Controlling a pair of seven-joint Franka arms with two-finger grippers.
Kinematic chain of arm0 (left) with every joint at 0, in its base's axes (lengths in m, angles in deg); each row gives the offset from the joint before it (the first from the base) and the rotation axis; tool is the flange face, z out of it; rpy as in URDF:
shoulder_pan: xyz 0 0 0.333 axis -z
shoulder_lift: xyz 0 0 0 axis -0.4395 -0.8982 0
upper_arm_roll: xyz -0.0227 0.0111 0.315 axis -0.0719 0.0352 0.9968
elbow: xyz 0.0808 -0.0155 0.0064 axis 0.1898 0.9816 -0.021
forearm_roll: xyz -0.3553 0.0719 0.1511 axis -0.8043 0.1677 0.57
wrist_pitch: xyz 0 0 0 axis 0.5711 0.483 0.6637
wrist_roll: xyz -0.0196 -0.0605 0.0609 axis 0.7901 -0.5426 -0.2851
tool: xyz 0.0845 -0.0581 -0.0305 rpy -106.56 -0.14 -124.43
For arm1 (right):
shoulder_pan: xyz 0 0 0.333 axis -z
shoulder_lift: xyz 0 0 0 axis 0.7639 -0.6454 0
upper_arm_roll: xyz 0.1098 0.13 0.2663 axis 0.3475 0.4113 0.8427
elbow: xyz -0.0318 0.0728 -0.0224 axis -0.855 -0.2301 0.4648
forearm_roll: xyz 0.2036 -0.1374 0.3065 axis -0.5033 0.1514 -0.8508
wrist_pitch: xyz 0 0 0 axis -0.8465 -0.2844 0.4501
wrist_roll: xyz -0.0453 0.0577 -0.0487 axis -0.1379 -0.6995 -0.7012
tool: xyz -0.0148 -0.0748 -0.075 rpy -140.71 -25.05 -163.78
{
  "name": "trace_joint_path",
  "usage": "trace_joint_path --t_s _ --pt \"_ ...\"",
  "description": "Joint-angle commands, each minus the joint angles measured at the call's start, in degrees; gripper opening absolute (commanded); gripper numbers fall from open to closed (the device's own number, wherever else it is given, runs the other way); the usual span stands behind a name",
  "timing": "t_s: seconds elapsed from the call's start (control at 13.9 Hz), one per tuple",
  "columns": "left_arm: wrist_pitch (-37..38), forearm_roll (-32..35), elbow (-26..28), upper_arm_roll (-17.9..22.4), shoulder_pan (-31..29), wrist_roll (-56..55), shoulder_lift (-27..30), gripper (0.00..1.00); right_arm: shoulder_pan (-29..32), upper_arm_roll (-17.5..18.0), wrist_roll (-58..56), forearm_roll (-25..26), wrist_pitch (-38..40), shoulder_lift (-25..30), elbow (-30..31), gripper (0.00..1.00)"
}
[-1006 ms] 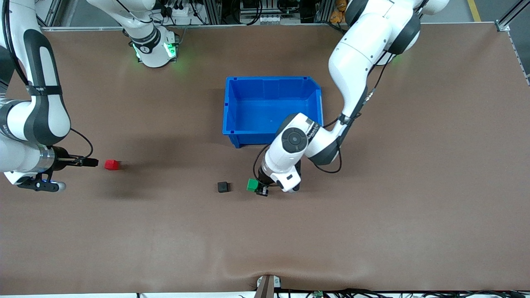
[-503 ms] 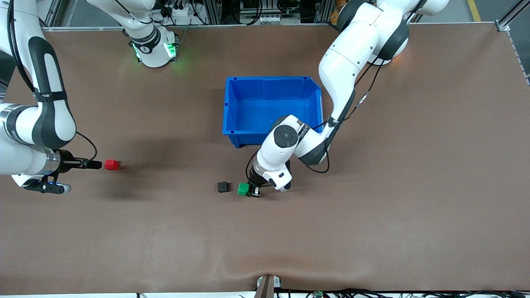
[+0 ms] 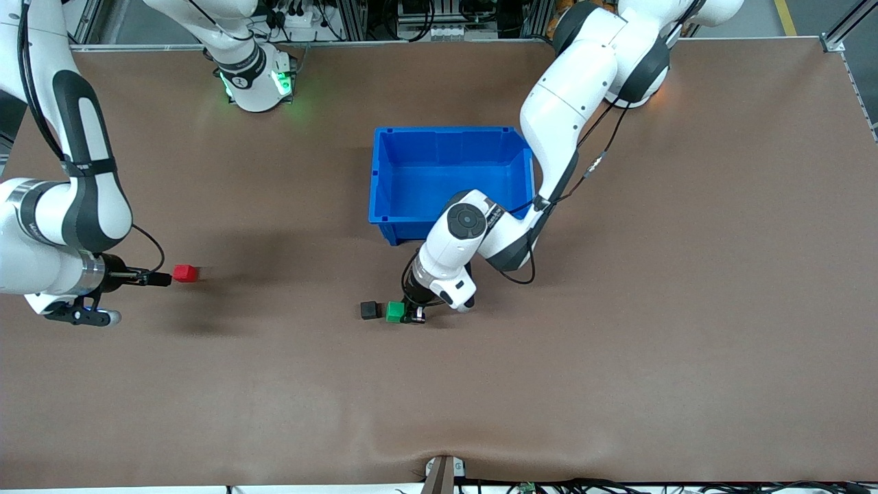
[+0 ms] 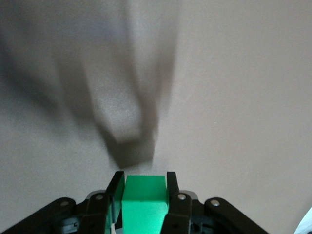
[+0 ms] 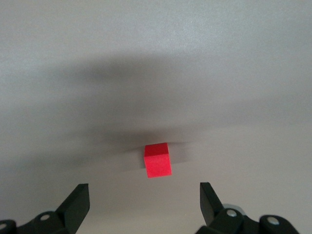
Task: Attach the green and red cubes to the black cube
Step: 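Lower the green cube against the black cube while the right gripper grasps red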
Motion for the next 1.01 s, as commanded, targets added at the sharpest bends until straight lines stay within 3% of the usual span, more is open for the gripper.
trace_joint_path --t_s 0.0,0.93 --pt "-0.6 -0.8 -4.0 0.8 1.4 -2.7 -3.1 0.0 1.0 0.6 -0.6 -0.7 -0.4 -0.5 0.1 1.0" --pt "-5.1 -0.8 -5.6 0.8 2.4 -5.8 -6.4 0.0 1.1 0.6 -0.7 -0.6 -3.4 -4.8 0.7 1.0"
